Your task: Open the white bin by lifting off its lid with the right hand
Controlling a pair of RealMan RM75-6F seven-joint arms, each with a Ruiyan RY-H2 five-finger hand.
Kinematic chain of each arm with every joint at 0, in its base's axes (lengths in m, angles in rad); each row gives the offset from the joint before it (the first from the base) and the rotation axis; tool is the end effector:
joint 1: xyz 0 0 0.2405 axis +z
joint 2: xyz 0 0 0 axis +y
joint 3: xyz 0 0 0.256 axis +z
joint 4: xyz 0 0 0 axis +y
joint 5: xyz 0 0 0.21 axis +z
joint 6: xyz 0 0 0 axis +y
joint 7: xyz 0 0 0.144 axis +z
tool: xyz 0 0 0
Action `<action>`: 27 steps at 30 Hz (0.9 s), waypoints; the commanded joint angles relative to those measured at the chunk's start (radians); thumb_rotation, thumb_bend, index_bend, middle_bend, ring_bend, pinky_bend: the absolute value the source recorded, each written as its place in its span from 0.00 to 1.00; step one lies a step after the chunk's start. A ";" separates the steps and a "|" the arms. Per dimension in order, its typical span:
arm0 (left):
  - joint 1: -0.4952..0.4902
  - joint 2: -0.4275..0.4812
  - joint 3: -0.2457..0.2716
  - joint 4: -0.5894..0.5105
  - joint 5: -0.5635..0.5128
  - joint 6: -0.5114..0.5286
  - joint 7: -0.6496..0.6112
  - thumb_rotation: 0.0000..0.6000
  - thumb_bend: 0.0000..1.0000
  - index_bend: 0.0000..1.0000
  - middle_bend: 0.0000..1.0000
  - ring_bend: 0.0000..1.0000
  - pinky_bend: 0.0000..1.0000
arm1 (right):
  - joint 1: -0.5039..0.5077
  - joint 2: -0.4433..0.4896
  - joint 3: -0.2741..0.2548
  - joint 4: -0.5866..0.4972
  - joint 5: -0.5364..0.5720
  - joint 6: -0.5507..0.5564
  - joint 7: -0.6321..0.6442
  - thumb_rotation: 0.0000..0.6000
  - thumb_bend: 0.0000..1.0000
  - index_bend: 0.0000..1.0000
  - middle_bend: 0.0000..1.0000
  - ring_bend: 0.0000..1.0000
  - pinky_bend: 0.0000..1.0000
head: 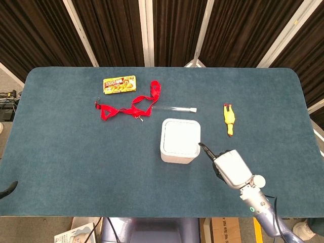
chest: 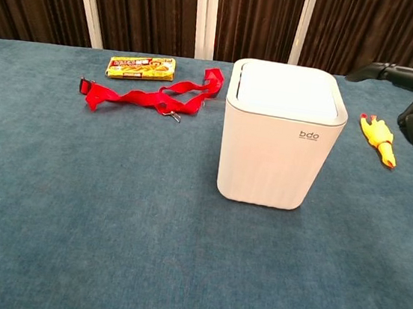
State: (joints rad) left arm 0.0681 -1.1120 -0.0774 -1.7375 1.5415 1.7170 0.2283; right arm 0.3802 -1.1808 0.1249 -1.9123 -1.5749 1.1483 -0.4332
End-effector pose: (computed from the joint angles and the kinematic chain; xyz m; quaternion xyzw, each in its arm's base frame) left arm -0.2928 0.1368 0.1844 -0.5396 -0.3176 -0.3827 0.6794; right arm -0.1649 -0.2402 0.0860 0.7614 -0.2667 0.4013 0.4336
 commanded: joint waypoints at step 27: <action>0.000 0.003 -0.005 -0.006 -0.018 -0.005 -0.003 1.00 0.05 0.09 0.00 0.00 0.00 | 0.091 -0.037 -0.018 -0.059 0.151 -0.100 -0.162 1.00 0.81 0.20 0.78 0.79 0.77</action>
State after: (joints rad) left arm 0.0684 -1.1089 -0.0820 -1.7439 1.5234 1.7122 0.2254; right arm 0.4697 -1.2171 0.1083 -1.9714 -1.4256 1.0490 -0.5934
